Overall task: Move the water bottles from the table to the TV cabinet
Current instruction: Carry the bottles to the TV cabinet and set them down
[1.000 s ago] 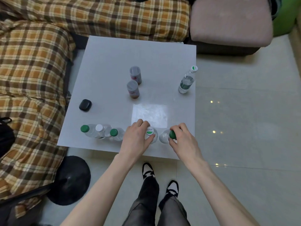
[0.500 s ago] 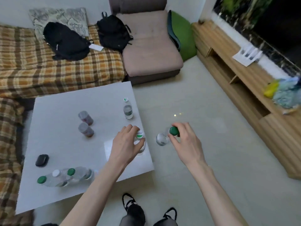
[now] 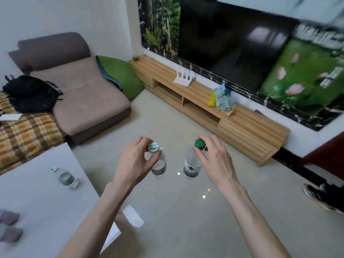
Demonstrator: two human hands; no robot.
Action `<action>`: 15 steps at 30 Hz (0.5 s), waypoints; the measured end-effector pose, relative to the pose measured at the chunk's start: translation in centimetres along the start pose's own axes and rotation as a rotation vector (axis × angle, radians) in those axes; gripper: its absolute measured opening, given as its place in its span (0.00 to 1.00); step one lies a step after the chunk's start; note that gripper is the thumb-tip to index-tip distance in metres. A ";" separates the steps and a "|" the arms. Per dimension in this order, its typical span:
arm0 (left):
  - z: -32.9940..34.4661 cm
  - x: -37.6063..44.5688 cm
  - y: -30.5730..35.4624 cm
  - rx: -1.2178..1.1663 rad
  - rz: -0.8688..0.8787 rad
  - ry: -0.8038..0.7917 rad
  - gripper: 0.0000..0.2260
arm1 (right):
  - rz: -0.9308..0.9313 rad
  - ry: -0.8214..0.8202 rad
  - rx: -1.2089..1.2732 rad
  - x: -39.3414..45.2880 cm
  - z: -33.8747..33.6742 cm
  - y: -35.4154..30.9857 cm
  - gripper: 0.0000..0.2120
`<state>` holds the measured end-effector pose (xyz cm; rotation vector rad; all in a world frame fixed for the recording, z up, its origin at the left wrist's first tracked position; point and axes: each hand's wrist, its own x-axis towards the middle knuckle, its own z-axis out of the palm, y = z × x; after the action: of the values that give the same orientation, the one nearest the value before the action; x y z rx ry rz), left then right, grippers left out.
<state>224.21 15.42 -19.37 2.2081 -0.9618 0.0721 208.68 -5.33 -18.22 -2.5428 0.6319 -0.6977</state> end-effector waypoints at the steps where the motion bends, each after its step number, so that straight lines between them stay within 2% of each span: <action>1: 0.8 1.2 1.2 -0.015 0.032 -0.019 0.10 | 0.011 0.021 -0.010 0.4 -1.3 1.4 0.16; 7: 6.4 8.2 8.0 -0.094 0.146 -0.070 0.09 | 0.087 0.121 -0.025 3.1 -7.5 8.7 0.14; 15: 15.5 18.1 14.6 -0.150 0.305 -0.137 0.09 | 0.192 0.198 -0.083 8.0 -12.0 17.5 0.13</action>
<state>224.27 -12.35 -16.56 1.9355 -1.3313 -0.0113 202.70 -26.95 -14.81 -2.4623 0.9766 -0.8767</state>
